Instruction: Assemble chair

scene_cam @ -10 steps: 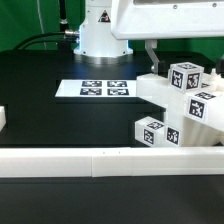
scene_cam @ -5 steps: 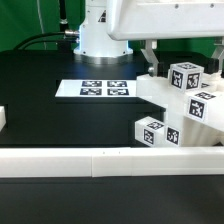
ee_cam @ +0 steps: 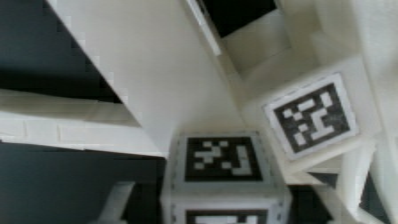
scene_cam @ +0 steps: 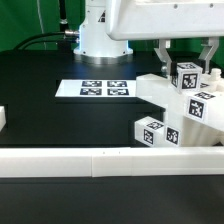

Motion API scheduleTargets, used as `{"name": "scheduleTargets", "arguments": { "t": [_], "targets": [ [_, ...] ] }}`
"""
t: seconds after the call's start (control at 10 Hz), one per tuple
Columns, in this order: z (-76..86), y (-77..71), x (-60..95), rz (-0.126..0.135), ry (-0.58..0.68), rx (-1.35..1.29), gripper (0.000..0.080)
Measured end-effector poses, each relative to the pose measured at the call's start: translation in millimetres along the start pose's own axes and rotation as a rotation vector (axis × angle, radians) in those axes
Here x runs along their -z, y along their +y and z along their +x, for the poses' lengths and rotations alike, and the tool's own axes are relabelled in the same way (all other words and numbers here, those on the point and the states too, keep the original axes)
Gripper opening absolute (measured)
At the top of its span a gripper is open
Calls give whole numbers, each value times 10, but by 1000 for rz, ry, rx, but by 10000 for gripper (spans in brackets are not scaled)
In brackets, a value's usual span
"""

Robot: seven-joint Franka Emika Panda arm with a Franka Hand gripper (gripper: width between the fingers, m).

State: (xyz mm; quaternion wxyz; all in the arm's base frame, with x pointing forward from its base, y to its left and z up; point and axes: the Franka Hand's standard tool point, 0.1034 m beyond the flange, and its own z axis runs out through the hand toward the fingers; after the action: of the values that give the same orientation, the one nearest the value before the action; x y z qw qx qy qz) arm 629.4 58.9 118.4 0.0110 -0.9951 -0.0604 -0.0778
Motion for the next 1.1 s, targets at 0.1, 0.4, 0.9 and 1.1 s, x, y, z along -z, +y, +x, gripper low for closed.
{"name": "scheduleTargets", "arguments": {
  "t": [0.1, 0.4, 0.9, 1.1],
  "targets": [
    [0, -1, 0, 1, 0, -73, 283],
    [10, 22, 2, 0, 18, -354, 283],
    [33, 26, -14, 4, 35, -809, 284],
    [36, 21, -16, 7, 36, -977, 284]
  ]
}}
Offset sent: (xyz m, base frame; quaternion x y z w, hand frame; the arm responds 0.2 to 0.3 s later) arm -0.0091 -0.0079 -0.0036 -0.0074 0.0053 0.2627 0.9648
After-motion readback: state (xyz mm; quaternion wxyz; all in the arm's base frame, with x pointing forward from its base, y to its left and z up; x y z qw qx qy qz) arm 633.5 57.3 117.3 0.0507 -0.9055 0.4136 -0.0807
